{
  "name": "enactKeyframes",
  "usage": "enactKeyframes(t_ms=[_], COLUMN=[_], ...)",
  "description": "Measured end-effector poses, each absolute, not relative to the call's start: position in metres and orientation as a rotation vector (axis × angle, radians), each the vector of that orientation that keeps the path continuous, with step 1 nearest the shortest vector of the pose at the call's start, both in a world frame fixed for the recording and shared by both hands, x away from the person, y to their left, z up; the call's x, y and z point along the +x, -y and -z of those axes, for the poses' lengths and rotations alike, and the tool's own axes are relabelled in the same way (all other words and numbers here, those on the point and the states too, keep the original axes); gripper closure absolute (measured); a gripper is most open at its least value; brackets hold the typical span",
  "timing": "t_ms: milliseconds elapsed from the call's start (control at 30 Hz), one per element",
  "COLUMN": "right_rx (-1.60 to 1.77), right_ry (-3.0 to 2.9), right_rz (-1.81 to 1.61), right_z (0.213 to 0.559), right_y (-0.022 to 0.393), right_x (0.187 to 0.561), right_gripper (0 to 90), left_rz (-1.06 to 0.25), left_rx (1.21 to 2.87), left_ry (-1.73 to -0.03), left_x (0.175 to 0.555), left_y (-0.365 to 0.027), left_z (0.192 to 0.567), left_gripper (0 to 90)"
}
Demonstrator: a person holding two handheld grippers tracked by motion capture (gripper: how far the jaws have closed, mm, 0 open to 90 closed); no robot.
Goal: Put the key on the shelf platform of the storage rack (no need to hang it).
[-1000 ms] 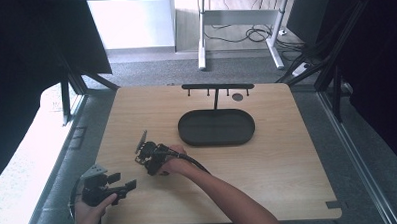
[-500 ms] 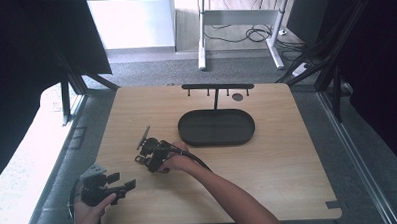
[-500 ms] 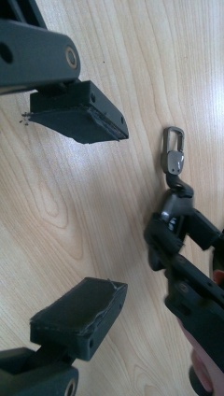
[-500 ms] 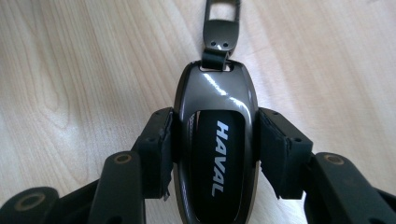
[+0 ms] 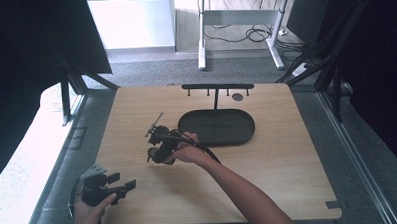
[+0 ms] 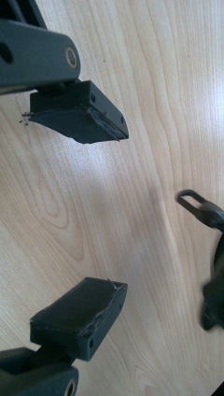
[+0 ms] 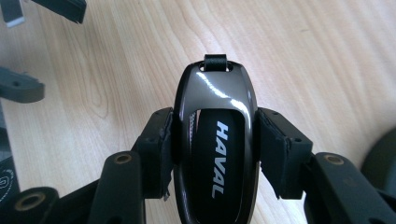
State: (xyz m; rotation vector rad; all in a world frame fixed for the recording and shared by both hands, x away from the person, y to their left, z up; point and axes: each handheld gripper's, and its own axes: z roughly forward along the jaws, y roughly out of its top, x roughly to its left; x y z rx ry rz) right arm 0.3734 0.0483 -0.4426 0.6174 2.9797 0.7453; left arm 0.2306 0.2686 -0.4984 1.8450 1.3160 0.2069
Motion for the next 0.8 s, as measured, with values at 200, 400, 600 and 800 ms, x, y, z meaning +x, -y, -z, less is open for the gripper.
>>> enactKeyframes(t_ms=[200,400,600,800], right_rx=[0.618,0.639,0.656,0.679], right_ry=[-2.946,-2.929,-2.916,-2.903], right_rz=[-0.775,-0.793,-0.783,-0.792], right_z=[0.425,0.416,0.412,0.411], right_y=[-0.03,-0.016,-0.006,0.005], right_x=[0.373,0.372,0.373,0.375], right_gripper=[49.2,49.2,49.2,49.2], left_rz=[-0.206,-0.205,-0.202,-0.202], left_rx=[1.85,1.855,1.858,1.859], left_ry=[-1.315,-1.315,-1.315,-1.319], left_x=[0.231,0.231,0.231,0.232], left_y=[-0.268,-0.267,-0.267,-0.267], left_z=[0.499,0.5,0.5,0.5], left_gripper=[22.7,22.7,22.6,22.6])
